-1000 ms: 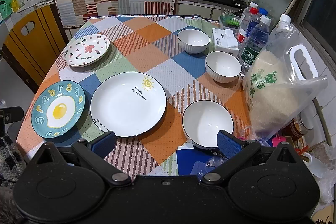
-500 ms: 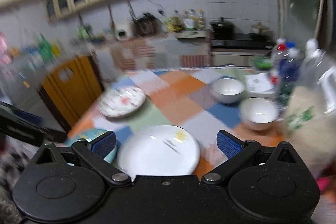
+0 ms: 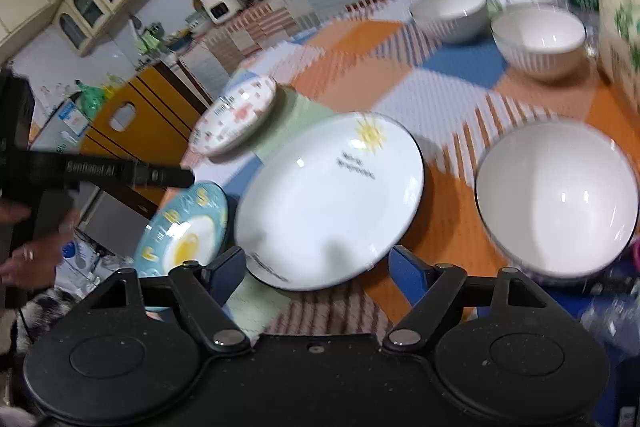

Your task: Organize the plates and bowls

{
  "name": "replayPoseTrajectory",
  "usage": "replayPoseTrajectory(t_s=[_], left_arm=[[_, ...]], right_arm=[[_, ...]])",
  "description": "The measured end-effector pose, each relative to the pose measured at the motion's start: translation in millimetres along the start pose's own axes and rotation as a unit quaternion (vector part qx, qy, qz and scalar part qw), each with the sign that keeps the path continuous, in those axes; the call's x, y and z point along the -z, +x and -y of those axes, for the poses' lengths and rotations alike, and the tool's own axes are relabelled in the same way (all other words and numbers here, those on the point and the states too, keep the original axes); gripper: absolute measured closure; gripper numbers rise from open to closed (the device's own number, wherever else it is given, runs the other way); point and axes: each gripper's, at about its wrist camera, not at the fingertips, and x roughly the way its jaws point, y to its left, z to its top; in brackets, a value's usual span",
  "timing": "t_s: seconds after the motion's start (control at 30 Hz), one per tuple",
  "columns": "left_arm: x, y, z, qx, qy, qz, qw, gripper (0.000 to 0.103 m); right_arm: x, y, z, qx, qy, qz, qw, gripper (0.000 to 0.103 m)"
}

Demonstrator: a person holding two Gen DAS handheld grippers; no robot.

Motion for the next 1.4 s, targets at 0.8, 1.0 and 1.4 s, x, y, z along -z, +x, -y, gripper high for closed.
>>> replayPoseTrajectory(t_s=[0.8, 1.0, 1.4], left_arm=[[-27, 106, -11, 0.060, 0.010, -0.086, 0.9944, 0.087], [-16, 103, -6, 0.051, 0.016, -0.060, 0.9968, 0.086], [-35, 67, -9, 0.050, 0.018, -0.030, 0.9981, 0.086]], right_arm=[[11, 52, 42, 0.014, 0.111, 0.002, 0.994, 0.079], [14, 52, 44, 0.001, 0.101, 0.013, 0.995, 0.078], [-19, 41, 25, 0.004, 0.018, 0.017, 1.000, 0.078]])
